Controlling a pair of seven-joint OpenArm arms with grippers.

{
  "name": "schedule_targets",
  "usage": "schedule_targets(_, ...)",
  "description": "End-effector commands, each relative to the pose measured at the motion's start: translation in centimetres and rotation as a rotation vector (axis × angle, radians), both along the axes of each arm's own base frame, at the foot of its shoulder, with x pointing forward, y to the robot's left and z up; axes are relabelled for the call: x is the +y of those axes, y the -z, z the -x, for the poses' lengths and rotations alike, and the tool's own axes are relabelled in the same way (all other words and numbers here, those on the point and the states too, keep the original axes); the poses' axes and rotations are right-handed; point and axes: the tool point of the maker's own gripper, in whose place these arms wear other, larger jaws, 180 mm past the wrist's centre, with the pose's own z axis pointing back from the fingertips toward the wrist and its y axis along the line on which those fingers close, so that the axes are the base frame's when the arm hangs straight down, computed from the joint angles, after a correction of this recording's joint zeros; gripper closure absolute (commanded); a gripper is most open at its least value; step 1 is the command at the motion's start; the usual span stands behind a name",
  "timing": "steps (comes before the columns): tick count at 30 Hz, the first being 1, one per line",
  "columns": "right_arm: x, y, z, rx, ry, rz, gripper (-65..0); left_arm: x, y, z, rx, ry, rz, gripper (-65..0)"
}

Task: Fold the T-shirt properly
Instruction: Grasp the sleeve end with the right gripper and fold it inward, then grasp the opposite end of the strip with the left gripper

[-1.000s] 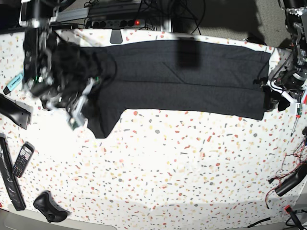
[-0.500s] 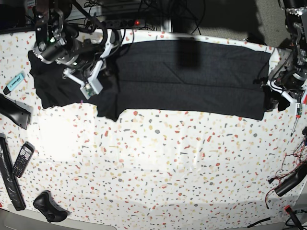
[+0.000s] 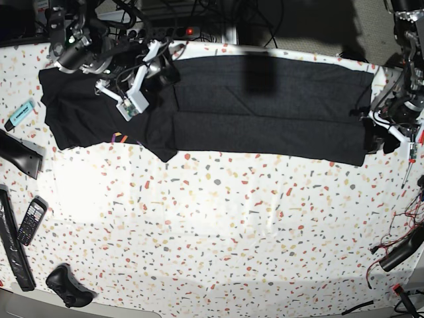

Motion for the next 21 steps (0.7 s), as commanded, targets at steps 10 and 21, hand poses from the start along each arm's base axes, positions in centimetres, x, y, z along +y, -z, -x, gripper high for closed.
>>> schedule_targets(10, 1.2, -2.4, -1.5, -0.068, -0.013, -0.097, -25.5, -0.1, 0.3, 1.0, 0.041, 0.026, 0.010, -26.0)
schedule_targets(21, 0.9, -2.3, -1.6, -0.072, -0.014, -0.075, -25.5, 0.4, 2.8, 3.1, 0.106, -0.017, 0.094, -26.0)
